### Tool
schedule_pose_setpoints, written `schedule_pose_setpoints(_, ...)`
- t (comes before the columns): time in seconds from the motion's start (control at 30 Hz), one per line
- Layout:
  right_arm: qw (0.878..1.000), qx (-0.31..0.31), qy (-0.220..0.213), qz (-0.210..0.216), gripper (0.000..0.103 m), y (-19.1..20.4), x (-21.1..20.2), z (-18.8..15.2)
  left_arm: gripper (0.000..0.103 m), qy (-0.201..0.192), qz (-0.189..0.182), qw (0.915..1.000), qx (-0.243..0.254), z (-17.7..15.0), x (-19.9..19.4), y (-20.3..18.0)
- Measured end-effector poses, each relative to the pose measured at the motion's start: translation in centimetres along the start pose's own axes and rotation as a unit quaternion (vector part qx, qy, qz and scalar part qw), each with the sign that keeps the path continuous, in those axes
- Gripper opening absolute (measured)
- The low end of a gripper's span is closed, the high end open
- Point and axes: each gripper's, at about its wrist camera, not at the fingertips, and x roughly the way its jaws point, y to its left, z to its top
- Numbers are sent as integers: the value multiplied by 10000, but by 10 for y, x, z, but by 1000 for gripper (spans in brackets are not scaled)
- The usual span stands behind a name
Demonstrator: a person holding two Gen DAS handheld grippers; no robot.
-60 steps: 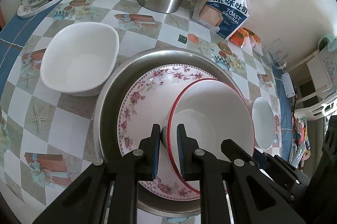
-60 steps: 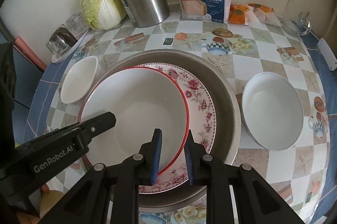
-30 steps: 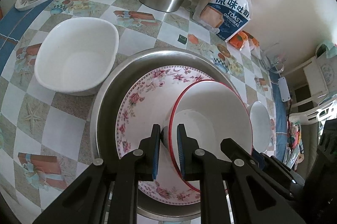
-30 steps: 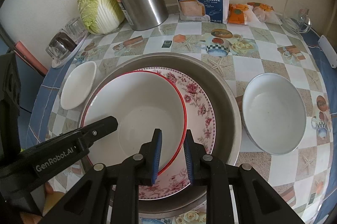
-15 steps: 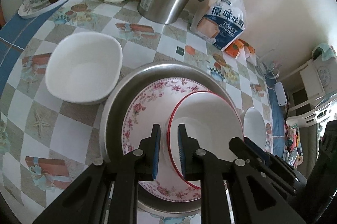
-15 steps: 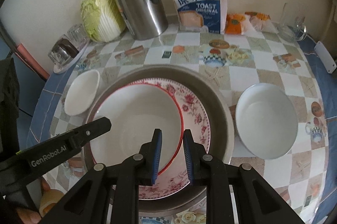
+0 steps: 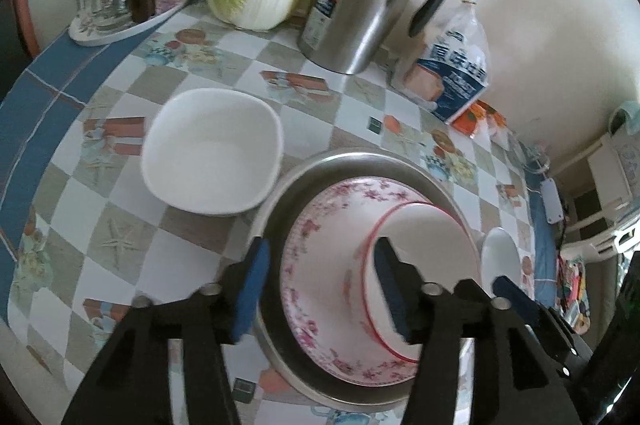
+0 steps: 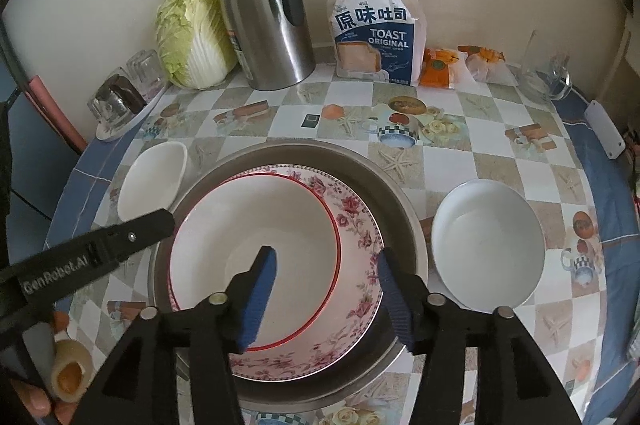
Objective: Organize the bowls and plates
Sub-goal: 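Open both tools and withdraw them from the red-rimmed bowl, then move both tools over the rim of the white square bowl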
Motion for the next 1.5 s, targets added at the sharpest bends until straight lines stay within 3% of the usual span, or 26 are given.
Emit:
schedule_pose_setpoints(0.2, 9999, -125, -66, -44, 80, 5, 1, -1, 78, -175, 348, 9991, -137, 5, -5, 16)
schedule_pose_setpoints(0.53, 9995, -245, -112, -143, 99, 13, 7, -4, 90, -329, 727, 9963, -304, 14, -9, 43)
schedule_pose_setpoints(0.87, 9988, -255, -253, -331, 103, 19, 11, -5, 93, -539, 772, 9933, -674, 21, -14, 74)
schedule_pose_setpoints(1.5, 9941, -509, -774, -569, 103, 55, 1, 4, 94, -774, 278, 9903, -1121, 41, -16, 118)
